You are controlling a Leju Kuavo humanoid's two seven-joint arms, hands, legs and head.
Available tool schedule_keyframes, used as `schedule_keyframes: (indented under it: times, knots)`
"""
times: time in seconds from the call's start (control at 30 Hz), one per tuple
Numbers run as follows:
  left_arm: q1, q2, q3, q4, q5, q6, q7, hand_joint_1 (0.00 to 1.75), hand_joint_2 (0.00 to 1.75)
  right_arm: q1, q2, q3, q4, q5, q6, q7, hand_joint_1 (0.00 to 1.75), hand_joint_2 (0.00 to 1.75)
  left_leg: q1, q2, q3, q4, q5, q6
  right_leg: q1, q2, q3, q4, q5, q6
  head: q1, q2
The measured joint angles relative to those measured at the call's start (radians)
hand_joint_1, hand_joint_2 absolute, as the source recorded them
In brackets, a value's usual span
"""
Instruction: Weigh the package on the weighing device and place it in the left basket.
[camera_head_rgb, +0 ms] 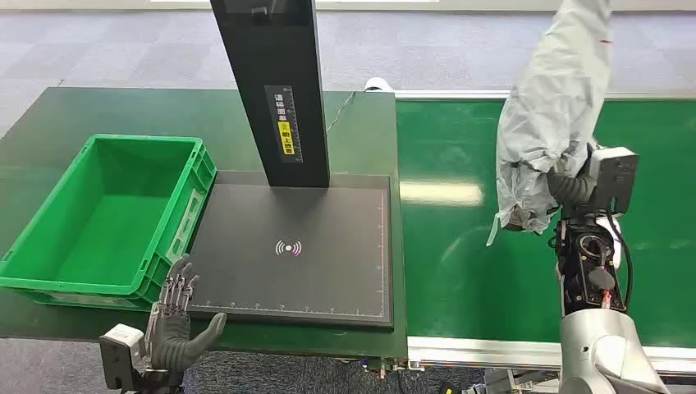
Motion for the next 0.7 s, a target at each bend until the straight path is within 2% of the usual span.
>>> schedule_keyframes:
  times: [0.13,0.3,0.47,0.7]
  knots:
    - [-0.003,0.000,0.001,0.000,0.003,0.003,-0.002,0.00,1.75,0.019,0.031,0.005,-0.075,-0.086,0.039,0.006,1.75,1.75,0.000,0.000,0.000,0.000,0.000,0.000,0.000,0.000,0.000,0.000,0.000,0.000,0.000,0.000]
    - [-0.006,0.002,0.006,0.004,0.009,-0.001,-0.006,0.00,1.75,0.063,0.080,0.068,-0.159,-0.169,0.157,0.027,1.75,1.75,0.000,0.000,0.000,0.000,0.000,0.000,0.000,0.000,0.000,0.000,0.000,0.000,0.000,0.000]
    - [-0.008,0.004,0.006,0.009,0.007,-0.018,-0.011,0.00,1.75,0.144,0.131,0.225,-0.229,-0.192,0.253,0.076,1.75,1.75,0.001,0.000,0.000,0.000,0.000,0.000,0.001,0.000,0.000,0.000,0.000,0.000,0.000,0.000]
    - [-0.033,0.013,-0.004,0.037,0.000,-0.028,-0.016,0.00,1.75,0.231,0.170,0.484,-0.282,-0.175,0.306,0.157,1.75,1.75,0.001,0.001,0.000,-0.001,0.000,0.000,0.002,0.000,0.000,0.000,-0.001,-0.001,0.000,0.000]
